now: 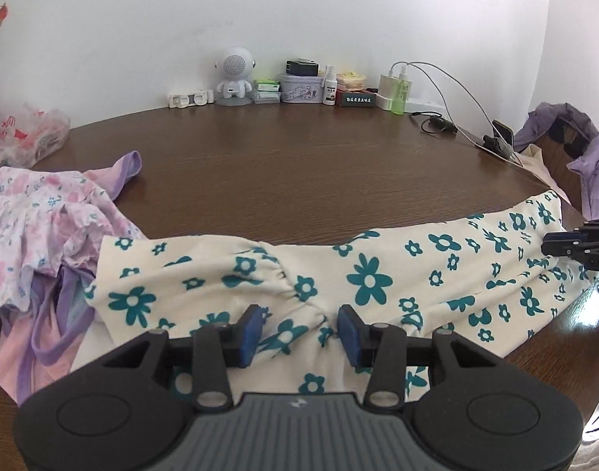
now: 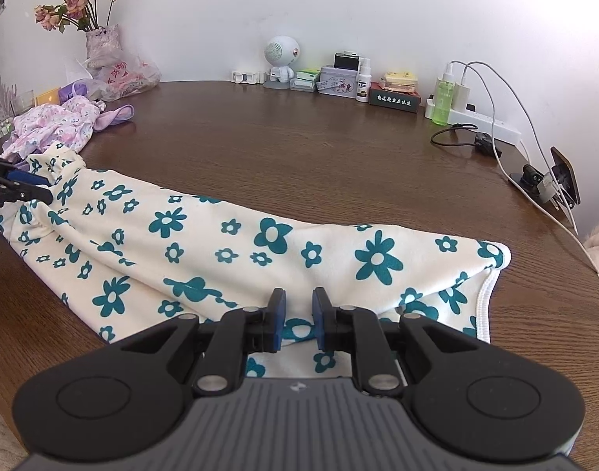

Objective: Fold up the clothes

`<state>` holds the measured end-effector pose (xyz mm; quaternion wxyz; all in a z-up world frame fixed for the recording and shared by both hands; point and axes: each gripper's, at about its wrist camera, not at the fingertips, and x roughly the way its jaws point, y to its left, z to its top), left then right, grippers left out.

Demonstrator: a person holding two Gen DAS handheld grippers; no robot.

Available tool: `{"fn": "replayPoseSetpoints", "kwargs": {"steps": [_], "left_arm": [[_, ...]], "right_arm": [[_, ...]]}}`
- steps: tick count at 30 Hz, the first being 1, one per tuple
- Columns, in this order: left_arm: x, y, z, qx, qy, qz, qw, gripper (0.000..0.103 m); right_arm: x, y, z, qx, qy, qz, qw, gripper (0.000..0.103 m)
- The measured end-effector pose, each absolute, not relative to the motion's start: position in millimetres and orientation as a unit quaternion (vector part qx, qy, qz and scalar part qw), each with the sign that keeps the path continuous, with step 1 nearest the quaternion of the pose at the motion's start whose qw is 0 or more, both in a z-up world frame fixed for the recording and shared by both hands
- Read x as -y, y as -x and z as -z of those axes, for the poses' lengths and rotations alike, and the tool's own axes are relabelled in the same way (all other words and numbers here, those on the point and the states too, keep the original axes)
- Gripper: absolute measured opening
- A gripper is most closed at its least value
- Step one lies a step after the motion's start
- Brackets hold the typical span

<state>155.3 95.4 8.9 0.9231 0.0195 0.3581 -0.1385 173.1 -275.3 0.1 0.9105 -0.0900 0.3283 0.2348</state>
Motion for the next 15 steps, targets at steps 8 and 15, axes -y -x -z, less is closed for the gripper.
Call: {"fn": "replayPoseSetpoints", "kwargs": {"steps": [8, 15], "left_arm": [[-67, -172, -50, -0.306, -0.061, 0.202, 0.928, 0.039], [-57, -225, -19, -0.391, -0.068, 0.243, 0.885, 0.010]], "right_arm": [[273, -173, 0, -0.328, 0.094, -0.233, 0.911, 0.015], [273, -172, 1, -0.326, 0.094, -0.230, 0.912, 0.015]]}}
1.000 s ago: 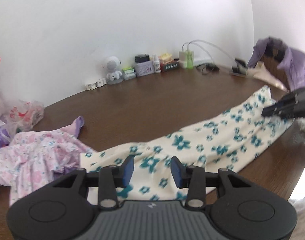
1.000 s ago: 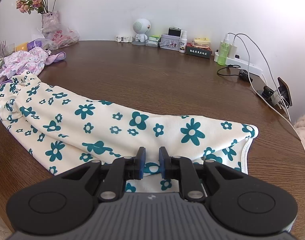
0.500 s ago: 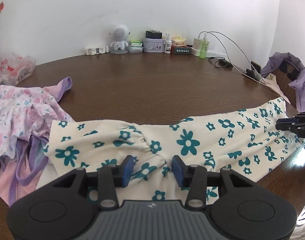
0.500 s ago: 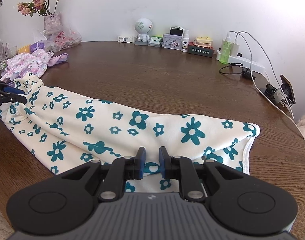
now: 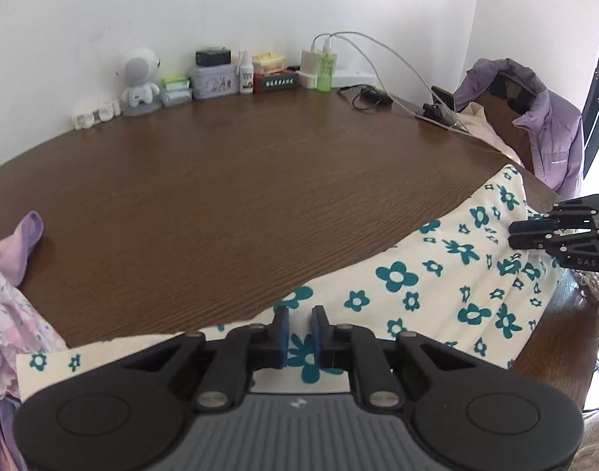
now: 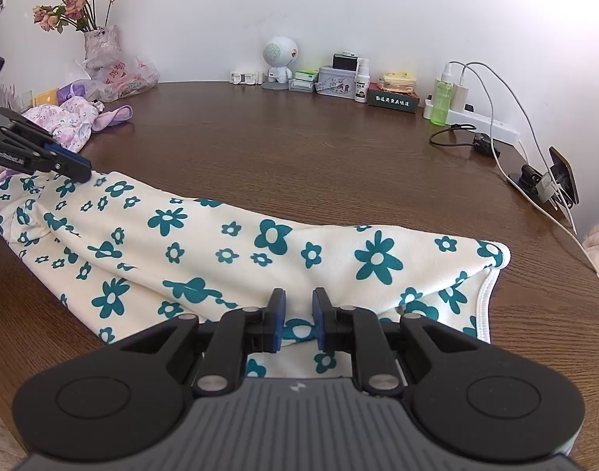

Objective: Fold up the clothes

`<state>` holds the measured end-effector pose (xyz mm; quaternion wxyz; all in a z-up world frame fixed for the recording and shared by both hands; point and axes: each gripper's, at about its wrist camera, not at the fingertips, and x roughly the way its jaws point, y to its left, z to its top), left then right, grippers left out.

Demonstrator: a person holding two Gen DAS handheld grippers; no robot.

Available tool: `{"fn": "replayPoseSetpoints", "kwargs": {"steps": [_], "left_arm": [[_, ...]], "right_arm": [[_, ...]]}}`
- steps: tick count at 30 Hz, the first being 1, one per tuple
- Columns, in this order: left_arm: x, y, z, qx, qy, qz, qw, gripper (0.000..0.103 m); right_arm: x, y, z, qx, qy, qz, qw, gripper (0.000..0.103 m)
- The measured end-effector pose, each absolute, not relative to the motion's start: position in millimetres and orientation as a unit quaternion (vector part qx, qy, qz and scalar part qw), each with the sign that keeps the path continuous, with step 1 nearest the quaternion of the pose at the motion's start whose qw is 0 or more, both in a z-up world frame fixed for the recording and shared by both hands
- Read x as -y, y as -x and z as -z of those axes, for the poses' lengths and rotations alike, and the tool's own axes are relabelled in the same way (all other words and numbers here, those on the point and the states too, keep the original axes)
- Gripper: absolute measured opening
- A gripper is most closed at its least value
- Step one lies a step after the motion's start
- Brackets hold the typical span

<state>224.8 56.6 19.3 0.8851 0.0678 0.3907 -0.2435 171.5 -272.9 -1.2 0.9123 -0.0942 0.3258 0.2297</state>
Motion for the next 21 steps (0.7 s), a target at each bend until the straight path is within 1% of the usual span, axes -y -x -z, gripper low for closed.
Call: {"fn": "replayPoseSetpoints", "kwargs": {"steps": [2, 3, 7, 9, 10, 11, 14, 17, 21], "left_arm": [[-70, -225, -12, -0.396, -0.051, 0.227, 0.888, 0.014], [-81, -225, -11, -0.399, -0.034, 0.212, 0.891, 0.013], [-114, -213, -12, -0.397, 0.008, 0.182, 0.899, 0.006], [-126, -202, -15, -0.389, 0.021, 0.178, 0.904, 0.006], [-130, -197, -18, -0.383, 0.019, 0.171, 0.908, 0.010], [-132, -189, -24, -0.370, 0.012, 0.156, 0.916, 0.016], [-138, -168, -39, -0.340, 0.024, 0.159, 0.927, 0.021], [-133, -152, -40, -0.346, 0.016, 0.171, 0.923, 0.022], [-132, -140, -21, -0.370, -0.019, 0.133, 0.919, 0.023]], "right_arm": [[273, -171, 1, -0.325, 0.094, -0.230, 0.913, 0.015], [273, -170, 1, -0.324, 0.094, -0.230, 0.913, 0.015], [272, -170, 1, -0.325, 0.097, -0.231, 0.912, 0.015], [273, -171, 1, -0.324, 0.097, -0.232, 0.912, 0.015], [273, -171, 2, -0.323, 0.097, -0.232, 0.912, 0.015], [273, -170, 2, -0.323, 0.097, -0.231, 0.913, 0.015], [272, -170, 2, -0.321, 0.098, -0.229, 0.914, 0.015], [271, -170, 2, -0.322, 0.101, -0.228, 0.913, 0.015], [270, -170, 1, -0.323, 0.104, -0.231, 0.912, 0.015]]}}
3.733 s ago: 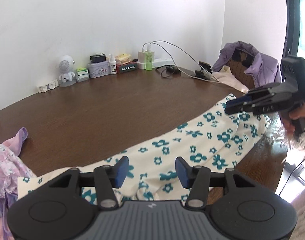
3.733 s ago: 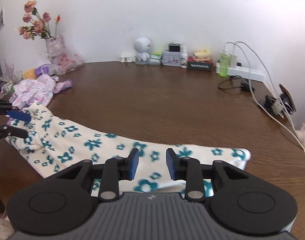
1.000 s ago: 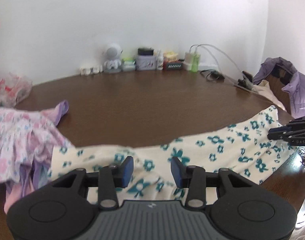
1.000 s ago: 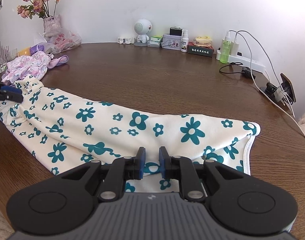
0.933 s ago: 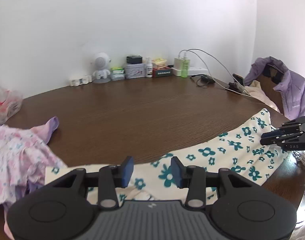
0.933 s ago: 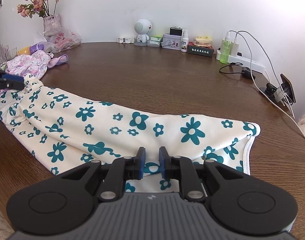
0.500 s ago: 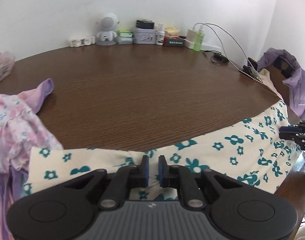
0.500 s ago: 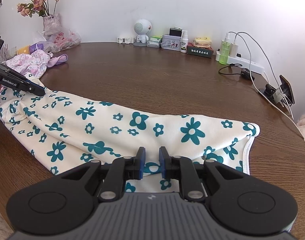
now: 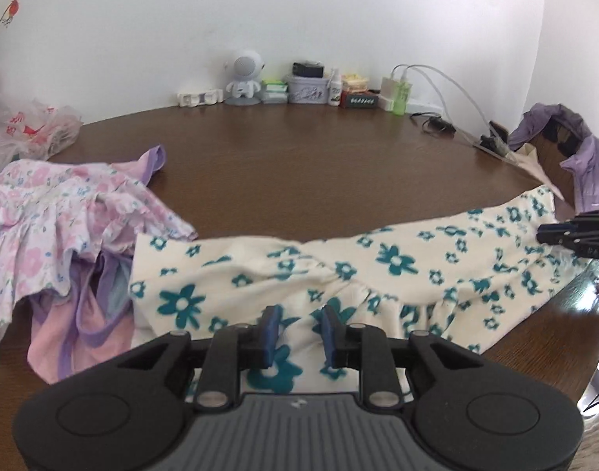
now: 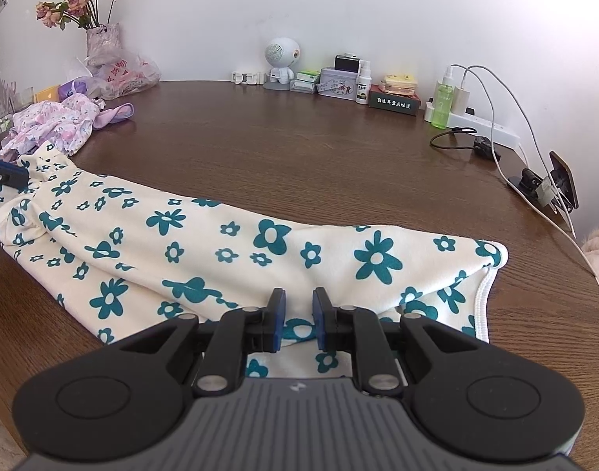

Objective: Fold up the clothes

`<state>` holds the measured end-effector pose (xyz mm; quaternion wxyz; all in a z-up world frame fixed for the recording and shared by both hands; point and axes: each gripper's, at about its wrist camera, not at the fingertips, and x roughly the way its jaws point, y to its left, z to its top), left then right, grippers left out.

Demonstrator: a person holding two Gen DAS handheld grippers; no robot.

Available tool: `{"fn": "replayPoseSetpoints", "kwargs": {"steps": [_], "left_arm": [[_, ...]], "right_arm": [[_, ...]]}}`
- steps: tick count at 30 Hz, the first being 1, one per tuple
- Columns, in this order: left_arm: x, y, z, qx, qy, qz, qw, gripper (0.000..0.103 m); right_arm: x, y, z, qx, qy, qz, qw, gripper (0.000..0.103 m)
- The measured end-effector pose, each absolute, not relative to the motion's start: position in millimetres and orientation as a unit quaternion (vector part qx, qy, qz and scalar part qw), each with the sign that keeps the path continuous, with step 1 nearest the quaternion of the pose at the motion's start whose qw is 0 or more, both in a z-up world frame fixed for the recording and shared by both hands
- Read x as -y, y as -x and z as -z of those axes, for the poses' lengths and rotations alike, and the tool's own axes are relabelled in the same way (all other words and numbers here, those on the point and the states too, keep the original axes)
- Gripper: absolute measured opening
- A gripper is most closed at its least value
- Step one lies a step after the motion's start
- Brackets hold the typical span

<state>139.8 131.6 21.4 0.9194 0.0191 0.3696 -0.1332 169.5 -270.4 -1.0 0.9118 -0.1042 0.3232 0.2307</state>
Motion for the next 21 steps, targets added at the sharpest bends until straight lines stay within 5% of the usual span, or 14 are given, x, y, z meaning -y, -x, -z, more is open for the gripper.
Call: {"fn": "replayPoseSetpoints", "kwargs": {"steps": [10, 12, 14, 21], "left_arm": [[-150, -117, -28, -0.337, -0.026, 0.101, 0.936, 0.023], [-150, -120, -46, -0.321, -0.051, 0.125, 0.937, 0.032], [-145, -131, -60, -0.312, -0.103, 0.161, 0.931, 0.063], [-128, -196, -54, -0.372, -0.271, 0.275, 0.844, 0.064]], "right_arm": [[274, -172, 1, -0.326, 0.103, -0.239, 0.909, 0.015], [272, -173, 0, -0.327, 0.109, -0.239, 0.908, 0.015], [270, -173, 0, -0.329, 0.113, -0.239, 0.907, 0.016], [267, -173, -1, -0.334, 0.119, -0.236, 0.905, 0.016]]}}
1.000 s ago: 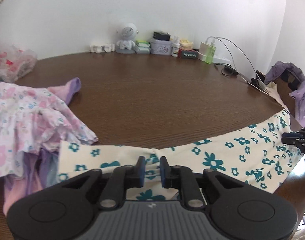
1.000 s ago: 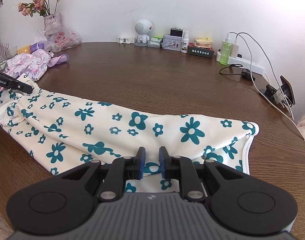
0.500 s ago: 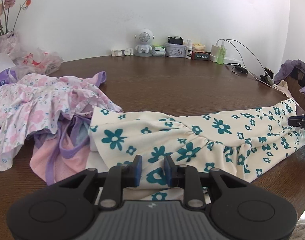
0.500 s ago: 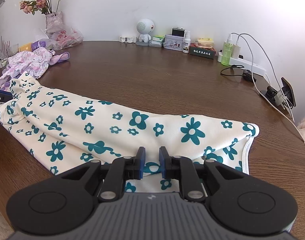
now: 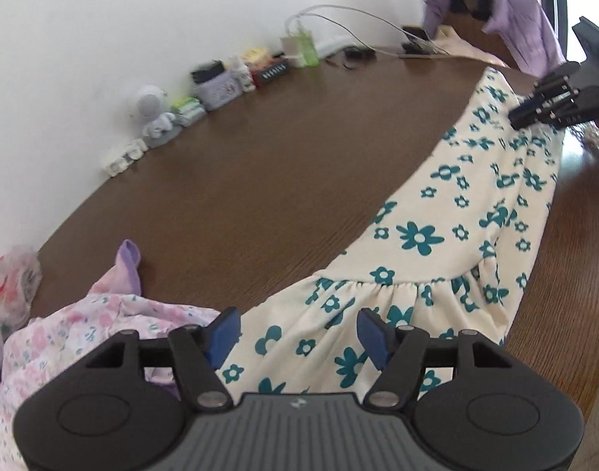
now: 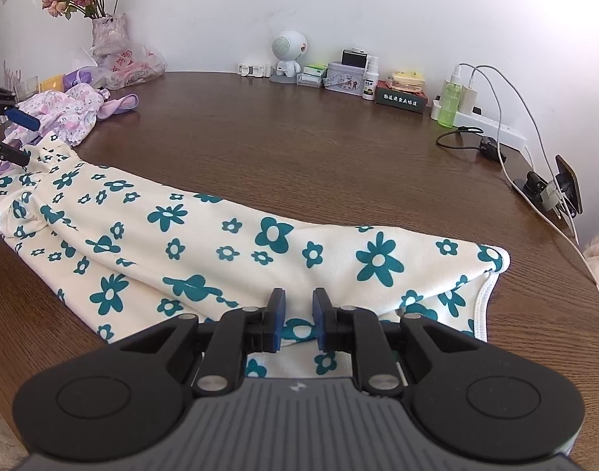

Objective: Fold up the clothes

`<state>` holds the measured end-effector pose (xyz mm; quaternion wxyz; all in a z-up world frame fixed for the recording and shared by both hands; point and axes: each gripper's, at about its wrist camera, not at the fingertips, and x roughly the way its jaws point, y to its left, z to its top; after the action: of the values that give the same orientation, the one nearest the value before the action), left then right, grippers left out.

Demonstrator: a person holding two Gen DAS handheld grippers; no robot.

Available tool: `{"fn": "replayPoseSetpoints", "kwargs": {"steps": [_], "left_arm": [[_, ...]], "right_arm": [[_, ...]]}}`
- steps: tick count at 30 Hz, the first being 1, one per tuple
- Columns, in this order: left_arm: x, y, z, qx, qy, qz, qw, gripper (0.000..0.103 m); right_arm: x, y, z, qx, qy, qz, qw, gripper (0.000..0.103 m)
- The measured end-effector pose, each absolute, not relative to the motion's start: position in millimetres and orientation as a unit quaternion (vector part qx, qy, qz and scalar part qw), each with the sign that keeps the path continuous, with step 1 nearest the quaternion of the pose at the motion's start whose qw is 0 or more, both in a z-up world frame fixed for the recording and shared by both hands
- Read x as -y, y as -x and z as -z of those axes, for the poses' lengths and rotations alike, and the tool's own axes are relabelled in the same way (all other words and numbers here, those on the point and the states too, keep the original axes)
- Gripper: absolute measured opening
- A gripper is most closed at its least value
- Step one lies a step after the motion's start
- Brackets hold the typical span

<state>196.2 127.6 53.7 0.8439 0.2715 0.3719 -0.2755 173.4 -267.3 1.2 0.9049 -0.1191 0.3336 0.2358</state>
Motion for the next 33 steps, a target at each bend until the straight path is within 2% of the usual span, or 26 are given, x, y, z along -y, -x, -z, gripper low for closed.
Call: {"fn": "replayPoseSetpoints", "kwargs": {"steps": [4, 7, 9, 11, 14, 16, 22, 28, 33], "left_arm": [[-130, -224, -36, -0.432, -0.275, 0.340, 0.789, 0.067], [-148, -245, -27, -0.476, -0.204, 0.350, 0.780, 0.070], [-158, -245, -28, -0.473, -0.185, 0.351, 0.787, 0.061], [-164, -240, -30, -0.466, -0.181, 0.343, 0.795, 0.041], [-175, -227, -31, -0.455, -0.177, 0.335, 0.806, 0.021], [-180, -219, -31, -0.450, -0.172, 0.331, 0.811, 0.014], [-192, -199, -30, -0.441, -0.142, 0.319, 0.827, 0.014], [-205, -189, -28, -0.429, -0.112, 0.287, 0.849, 0.019], [-215, -170, -33, -0.430, -0.129, 0.256, 0.856, 0.023]], "right_arm": [[265, -174, -2, -0.338, 0.121, -0.232, 0.904, 0.016], [265, -173, -2, -0.339, 0.121, -0.227, 0.905, 0.016], [263, -172, -2, -0.339, 0.123, -0.224, 0.906, 0.016], [261, -171, -2, -0.338, 0.127, -0.221, 0.906, 0.016], [260, -171, -2, -0.339, 0.132, -0.218, 0.906, 0.016], [260, -171, -2, -0.339, 0.130, -0.218, 0.906, 0.016], [257, -169, -1, -0.336, 0.144, -0.216, 0.905, 0.016], [259, -168, -1, -0.334, 0.140, -0.221, 0.905, 0.016], [261, -169, -1, -0.331, 0.141, -0.226, 0.905, 0.016]]}}
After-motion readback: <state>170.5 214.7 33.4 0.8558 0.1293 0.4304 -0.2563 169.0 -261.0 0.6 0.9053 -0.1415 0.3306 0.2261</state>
